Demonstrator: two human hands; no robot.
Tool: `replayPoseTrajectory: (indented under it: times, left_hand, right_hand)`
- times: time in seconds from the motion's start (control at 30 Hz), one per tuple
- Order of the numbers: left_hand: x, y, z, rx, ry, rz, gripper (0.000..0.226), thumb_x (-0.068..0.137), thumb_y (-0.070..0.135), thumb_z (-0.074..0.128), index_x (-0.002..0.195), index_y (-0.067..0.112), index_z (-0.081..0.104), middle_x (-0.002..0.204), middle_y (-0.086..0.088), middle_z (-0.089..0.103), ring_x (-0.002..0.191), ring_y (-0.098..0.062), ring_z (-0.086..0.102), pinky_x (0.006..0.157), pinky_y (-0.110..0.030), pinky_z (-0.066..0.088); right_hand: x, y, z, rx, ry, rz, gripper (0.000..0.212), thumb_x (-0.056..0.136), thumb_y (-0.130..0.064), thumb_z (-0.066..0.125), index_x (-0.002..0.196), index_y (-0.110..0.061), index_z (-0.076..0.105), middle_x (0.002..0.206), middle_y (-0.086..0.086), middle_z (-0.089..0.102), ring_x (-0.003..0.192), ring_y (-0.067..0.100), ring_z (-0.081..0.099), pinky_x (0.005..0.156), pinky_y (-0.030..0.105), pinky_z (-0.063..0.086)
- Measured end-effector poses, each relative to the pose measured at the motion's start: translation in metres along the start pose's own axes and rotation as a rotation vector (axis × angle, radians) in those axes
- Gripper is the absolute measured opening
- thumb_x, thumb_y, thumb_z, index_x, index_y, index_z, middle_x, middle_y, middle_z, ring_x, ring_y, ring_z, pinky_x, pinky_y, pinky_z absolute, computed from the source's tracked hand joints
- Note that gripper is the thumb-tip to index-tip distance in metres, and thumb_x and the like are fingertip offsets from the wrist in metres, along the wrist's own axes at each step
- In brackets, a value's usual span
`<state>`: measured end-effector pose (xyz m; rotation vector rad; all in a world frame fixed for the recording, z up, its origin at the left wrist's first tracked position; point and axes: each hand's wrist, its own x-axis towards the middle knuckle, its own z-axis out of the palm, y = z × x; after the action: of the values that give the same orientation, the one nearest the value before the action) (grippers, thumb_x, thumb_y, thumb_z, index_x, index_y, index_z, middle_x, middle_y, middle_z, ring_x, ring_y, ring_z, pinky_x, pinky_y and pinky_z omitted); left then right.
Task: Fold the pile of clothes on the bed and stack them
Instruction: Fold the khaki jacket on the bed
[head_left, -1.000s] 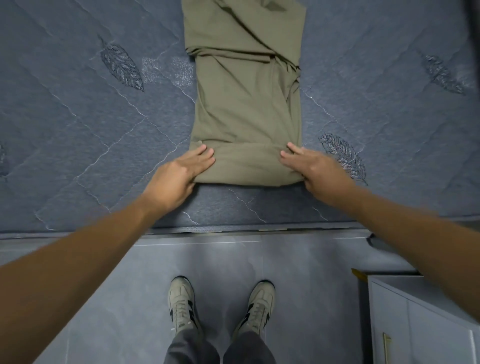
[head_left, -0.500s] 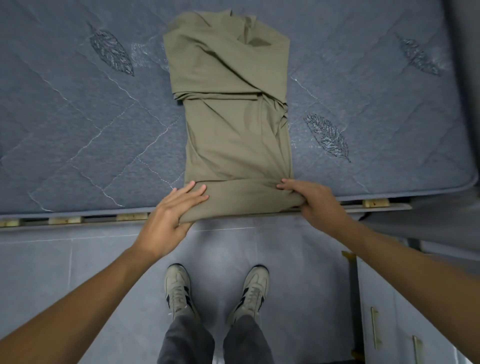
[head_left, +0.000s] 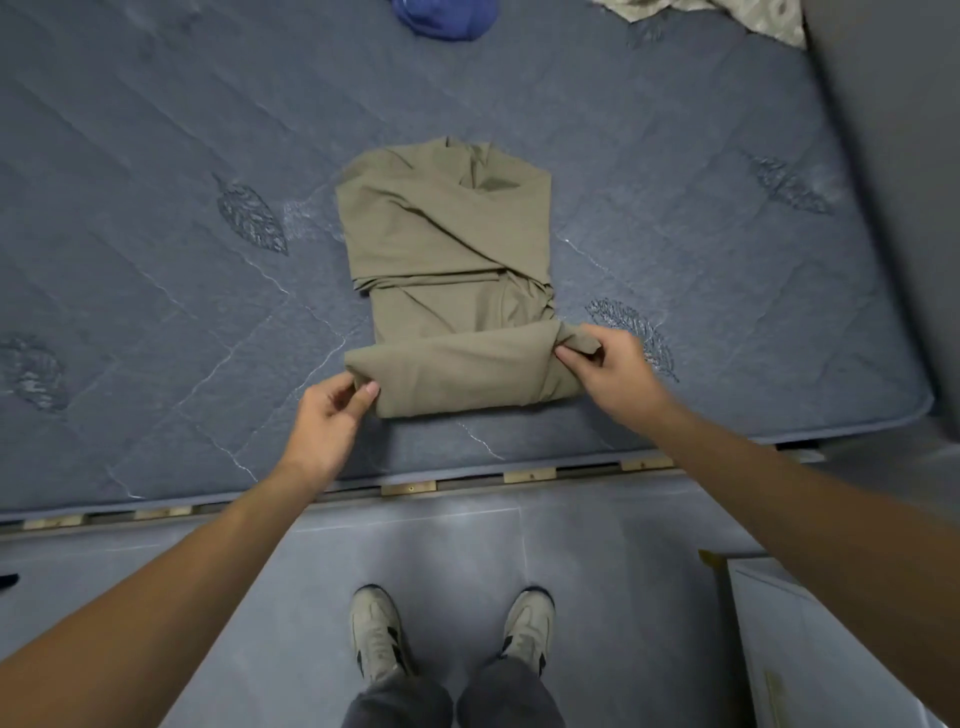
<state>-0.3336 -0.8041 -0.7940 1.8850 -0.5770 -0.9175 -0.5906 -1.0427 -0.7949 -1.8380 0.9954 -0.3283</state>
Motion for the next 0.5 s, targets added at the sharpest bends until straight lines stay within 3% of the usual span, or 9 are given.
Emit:
replayPoseTrajectory:
  times: [0.07,0.13,0.2,0.27,0.37,0.43,0.5]
  left_hand:
    - [0.016,0.012,0.002,-0.036,0.03,0.011,0.023,0.107,0.004,0.052,0.1,-0.018,0.058,0.093,-0.009,0.06,0.092,-0.016,0.052,0.084,-0.036,0.043]
    - [0.037,0.026,0.005,-0.072,0.08,0.026,0.02,0.109,0.004,0.049,0.104,-0.009,0.062,0.095,-0.008,0.064,0.088,-0.013,0.055,0.08,-0.034,0.046]
    - [0.069,0.038,0.004,-0.086,0.132,0.051,0.018,0.11,0.005,0.048,0.108,0.002,0.066,0.092,0.0,0.066,0.08,-0.001,0.056,0.073,-0.021,0.047]
    - [0.108,0.051,0.001,-0.077,0.159,0.09,0.018,0.11,0.006,0.048,0.104,0.003,0.065,0.088,0.003,0.065,0.076,0.002,0.054,0.072,-0.019,0.045]
    - [0.181,0.075,0.001,-0.007,0.195,0.103,0.023,0.108,0.011,0.051,0.093,-0.001,0.064,0.084,-0.006,0.062,0.079,-0.013,0.053,0.073,-0.03,0.041]
    - [0.227,0.093,0.003,0.124,0.279,0.076,0.03,0.105,0.02,0.056,0.078,0.007,0.059,0.077,-0.008,0.06,0.075,-0.028,0.054,0.072,-0.037,0.041]
    - [0.254,0.106,0.005,0.38,0.415,-0.042,0.018,0.101,0.026,0.057,0.09,0.013,0.062,0.099,-0.014,0.067,0.102,-0.038,0.06,0.084,-0.043,0.046]
  right_hand:
    - [0.022,-0.013,-0.002,0.025,-0.001,-0.026,0.01,0.099,-0.022,0.069,0.104,-0.016,0.075,0.098,-0.012,0.078,0.097,0.011,0.073,0.087,0.037,0.058]
    - [0.051,-0.028,-0.002,0.029,0.029,-0.064,0.014,0.1,-0.023,0.067,0.112,-0.023,0.074,0.1,-0.025,0.075,0.1,-0.003,0.069,0.089,0.023,0.054]
    - [0.085,-0.038,-0.003,0.012,0.07,-0.093,0.014,0.101,-0.022,0.066,0.113,-0.022,0.074,0.098,-0.025,0.072,0.096,-0.011,0.065,0.084,0.016,0.05]
    - [0.122,-0.05,-0.002,-0.044,0.102,-0.127,0.012,0.102,-0.025,0.063,0.11,-0.023,0.071,0.095,-0.025,0.069,0.09,-0.013,0.063,0.075,0.01,0.046]
    - [0.186,-0.061,-0.002,-0.121,0.157,-0.079,0.02,0.104,-0.026,0.061,0.111,-0.01,0.072,0.104,-0.003,0.075,0.098,0.014,0.068,0.075,0.026,0.048]
    - [0.225,-0.068,0.001,-0.202,0.21,0.019,0.024,0.104,-0.027,0.061,0.103,-0.003,0.069,0.1,0.009,0.073,0.101,0.032,0.067,0.078,0.039,0.049]
    - [0.246,-0.076,0.012,-0.377,0.265,0.131,0.025,0.102,-0.027,0.061,0.114,-0.007,0.065,0.113,0.014,0.068,0.115,0.039,0.059,0.09,0.044,0.047]
